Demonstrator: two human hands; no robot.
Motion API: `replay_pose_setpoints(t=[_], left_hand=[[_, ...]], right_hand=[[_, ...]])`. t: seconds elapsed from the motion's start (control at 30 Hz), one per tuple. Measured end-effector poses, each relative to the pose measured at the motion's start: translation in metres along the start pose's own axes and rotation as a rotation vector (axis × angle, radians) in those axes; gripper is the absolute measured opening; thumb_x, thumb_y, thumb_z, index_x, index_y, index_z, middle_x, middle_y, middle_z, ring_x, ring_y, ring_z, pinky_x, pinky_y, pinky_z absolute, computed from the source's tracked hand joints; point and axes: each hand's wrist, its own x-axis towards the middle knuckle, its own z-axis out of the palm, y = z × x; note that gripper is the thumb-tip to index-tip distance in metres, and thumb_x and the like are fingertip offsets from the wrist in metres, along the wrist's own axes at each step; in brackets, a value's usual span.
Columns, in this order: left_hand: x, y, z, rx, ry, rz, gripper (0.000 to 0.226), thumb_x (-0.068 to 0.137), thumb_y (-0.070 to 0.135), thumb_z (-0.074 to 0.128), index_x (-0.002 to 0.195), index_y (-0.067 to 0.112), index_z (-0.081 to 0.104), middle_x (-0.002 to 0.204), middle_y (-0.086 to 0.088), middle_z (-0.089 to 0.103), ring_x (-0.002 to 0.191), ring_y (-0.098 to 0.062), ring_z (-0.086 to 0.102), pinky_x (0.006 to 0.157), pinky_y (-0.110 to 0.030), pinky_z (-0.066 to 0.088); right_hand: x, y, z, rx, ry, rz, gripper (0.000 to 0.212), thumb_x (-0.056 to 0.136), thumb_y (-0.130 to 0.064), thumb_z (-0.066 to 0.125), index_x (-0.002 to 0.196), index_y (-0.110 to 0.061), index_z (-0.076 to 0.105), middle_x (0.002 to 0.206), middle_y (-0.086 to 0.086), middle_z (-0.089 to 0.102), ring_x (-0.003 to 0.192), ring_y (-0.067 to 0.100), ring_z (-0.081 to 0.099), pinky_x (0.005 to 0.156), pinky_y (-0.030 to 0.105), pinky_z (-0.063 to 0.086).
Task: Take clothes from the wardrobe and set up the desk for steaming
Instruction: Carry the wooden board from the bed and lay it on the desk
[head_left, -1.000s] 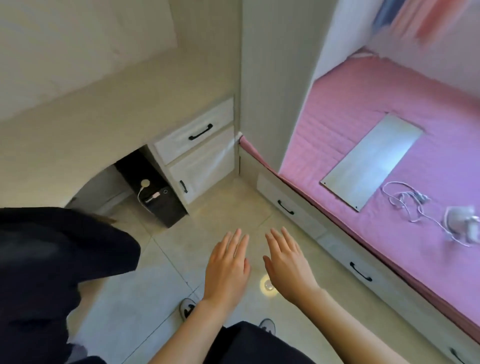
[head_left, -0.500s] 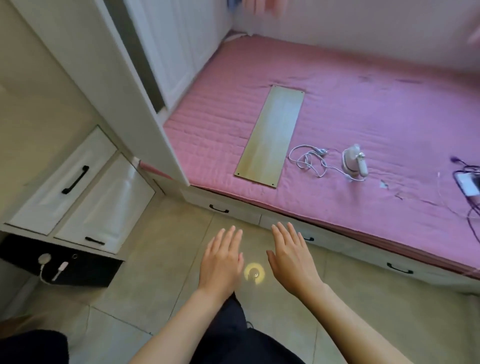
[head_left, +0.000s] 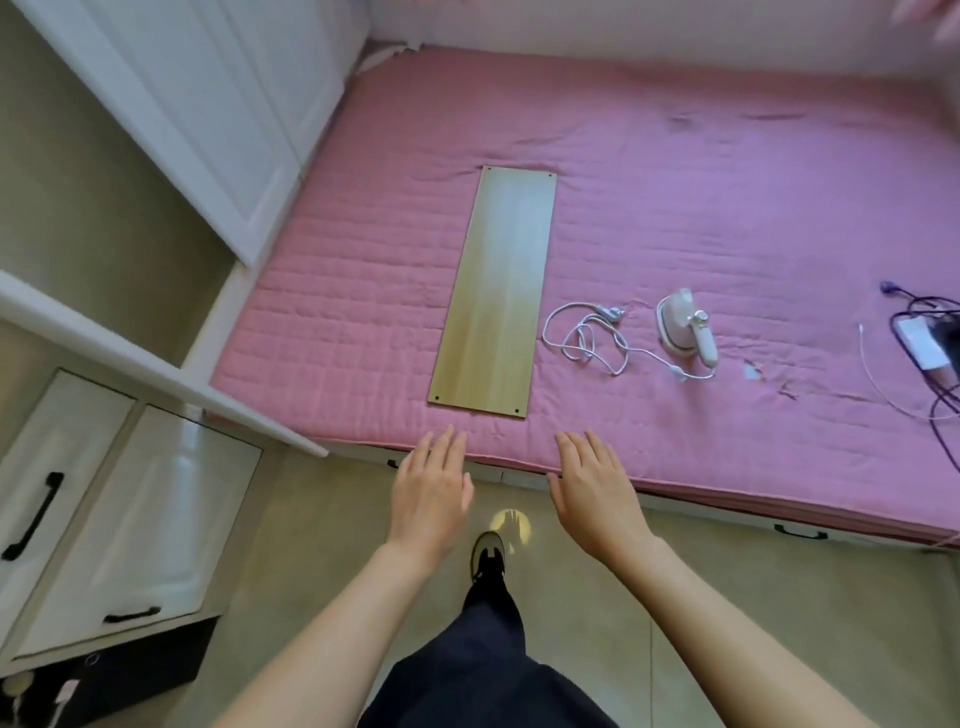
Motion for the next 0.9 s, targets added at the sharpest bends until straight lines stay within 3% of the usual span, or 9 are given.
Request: replay_pose_setpoints(t=[0.17,0.37,0.5,0.67,0.9], left_hand=[[0.07,-0.011,0.005,-0.024,-0.032,-0.009,0.053,0.084,0.023,0.065,0.134,0.009,0.053,0.136,-0.009,0.057,0.126,-0.026,0.053,0.103,-0.041,0.044],[0.151,-0.021,0.016,-0.061,-0.068,-0.05,0.053,0.096,0.025,0.046,0.146,0.01,0.036,0.152,-0.007,0.037,0.139,-0.023,0.035,0.114,-0.037,0.028],[0.205,-0.027,0.032,-0.091,-0.101,-0.096,0.052,0.096,0.024,0.046,0.146,0.01,0.036,0.152,-0.007,0.037,0.139,-0.023,0.035,0.111,-0.038,0.034],[0.267,-0.034,0.073,-0.151,-0.121,-0.193,0.051,0.097,0.023,0.044,0.147,0.012,0.034,0.152,-0.004,0.036,0.139,-0.02,0.034,0.108,-0.036,0.037],[0.343,-0.06,0.153,-0.272,-0.153,-0.344,0.053,0.097,0.022,0.046,0.147,0.01,0.032,0.154,-0.006,0.032,0.139,-0.024,0.031,0.113,-0.039,0.03]], right_hand=[[0.071,0.015,0.002,0.033,-0.029,0.019,0.047,0.086,-0.018,0.059,0.128,0.001,0.052,0.125,0.017,0.059,0.124,0.042,0.049,0.101,0.049,0.044],[0.152,0.036,0.003,0.054,-0.042,0.008,0.041,0.085,-0.017,0.061,0.121,0.002,0.055,0.112,0.017,0.063,0.111,0.04,0.055,0.092,0.045,0.048],[0.207,0.054,0.016,0.051,-0.069,-0.036,0.043,0.089,-0.018,0.055,0.126,0.002,0.051,0.118,0.017,0.06,0.116,0.038,0.051,0.098,0.045,0.045],[0.275,0.079,0.055,0.079,-0.123,-0.094,0.042,0.091,-0.02,0.05,0.129,0.0,0.049,0.119,0.015,0.059,0.113,0.033,0.051,0.098,0.04,0.044],[0.361,0.113,0.128,0.129,-0.219,-0.069,0.033,0.093,-0.015,0.045,0.122,0.0,0.05,0.118,0.016,0.057,0.112,0.034,0.049,0.096,0.039,0.041]])
